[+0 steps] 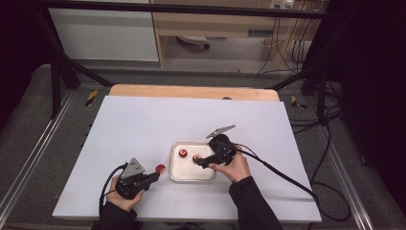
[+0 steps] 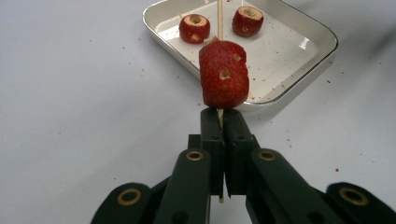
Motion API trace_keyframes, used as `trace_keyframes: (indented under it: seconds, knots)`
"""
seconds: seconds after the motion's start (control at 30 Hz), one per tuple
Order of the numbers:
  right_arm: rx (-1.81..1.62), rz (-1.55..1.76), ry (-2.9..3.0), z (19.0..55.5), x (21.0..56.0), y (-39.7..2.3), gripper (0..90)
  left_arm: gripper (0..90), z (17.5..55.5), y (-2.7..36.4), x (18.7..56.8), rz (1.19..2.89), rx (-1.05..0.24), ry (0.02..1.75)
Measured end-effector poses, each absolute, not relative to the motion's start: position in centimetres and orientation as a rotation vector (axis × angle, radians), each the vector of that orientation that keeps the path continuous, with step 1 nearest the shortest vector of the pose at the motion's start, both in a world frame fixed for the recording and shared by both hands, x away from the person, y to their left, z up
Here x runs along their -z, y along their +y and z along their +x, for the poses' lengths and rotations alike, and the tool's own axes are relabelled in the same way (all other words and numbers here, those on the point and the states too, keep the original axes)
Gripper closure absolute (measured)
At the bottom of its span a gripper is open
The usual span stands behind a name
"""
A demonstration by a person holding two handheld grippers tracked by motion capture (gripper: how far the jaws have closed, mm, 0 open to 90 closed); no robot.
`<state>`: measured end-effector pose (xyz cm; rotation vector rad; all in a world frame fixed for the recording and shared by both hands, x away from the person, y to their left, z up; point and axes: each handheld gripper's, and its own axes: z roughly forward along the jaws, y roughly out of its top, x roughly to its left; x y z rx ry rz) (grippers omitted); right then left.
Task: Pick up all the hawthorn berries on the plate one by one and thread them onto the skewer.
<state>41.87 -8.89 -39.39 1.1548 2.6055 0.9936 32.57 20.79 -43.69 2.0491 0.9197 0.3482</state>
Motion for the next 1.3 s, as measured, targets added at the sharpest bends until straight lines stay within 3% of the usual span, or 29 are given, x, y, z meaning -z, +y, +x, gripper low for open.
trace_keyframes:
  seconds: [0.4, 1.13, 1.3]
  knots:
    - [-0.803, 1.138, 2.729, 44.4, 39.7, -5.9, 32.9, 88.0, 32.6, 20.8, 44.1, 2.071, -0.346, 0.914]
    - [-0.68, 1.319, 2.824, 46.1, 41.5, -5.1, 60.1, 88.0, 32.6, 20.7, 44.2, 2.077, -0.345, 0.915]
    - [-0.677, 1.338, 2.825, 46.2, 41.5, -5.1, 60.9, 88.0, 32.6, 20.7, 44.2, 2.079, -0.347, 0.912]
